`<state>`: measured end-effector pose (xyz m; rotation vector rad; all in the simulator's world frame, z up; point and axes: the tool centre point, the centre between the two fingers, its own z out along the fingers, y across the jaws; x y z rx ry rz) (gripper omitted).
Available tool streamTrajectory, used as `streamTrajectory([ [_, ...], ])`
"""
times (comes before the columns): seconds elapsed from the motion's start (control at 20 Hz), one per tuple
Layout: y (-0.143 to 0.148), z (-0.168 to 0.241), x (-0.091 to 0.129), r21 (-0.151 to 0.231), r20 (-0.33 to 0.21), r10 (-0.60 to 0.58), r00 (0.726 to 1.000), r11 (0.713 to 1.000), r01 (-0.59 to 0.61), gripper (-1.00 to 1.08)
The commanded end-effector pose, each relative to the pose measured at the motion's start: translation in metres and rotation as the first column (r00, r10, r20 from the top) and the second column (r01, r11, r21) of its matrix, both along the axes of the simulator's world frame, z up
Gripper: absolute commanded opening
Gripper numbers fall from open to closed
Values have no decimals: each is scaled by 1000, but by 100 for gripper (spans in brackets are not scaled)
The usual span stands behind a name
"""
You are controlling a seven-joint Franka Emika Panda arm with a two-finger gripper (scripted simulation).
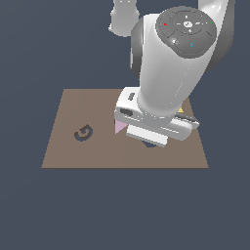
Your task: Insert a designated object into the corresponding slot on a board.
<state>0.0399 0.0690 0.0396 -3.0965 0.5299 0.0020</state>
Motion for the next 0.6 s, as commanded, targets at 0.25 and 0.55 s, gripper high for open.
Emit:
streamTrajectory([
  [0.25,13,1,17,0,0,-63,998,998,63,-100],
  [0.55,14,1,21,0,0,-72,997,997,72,-100],
])
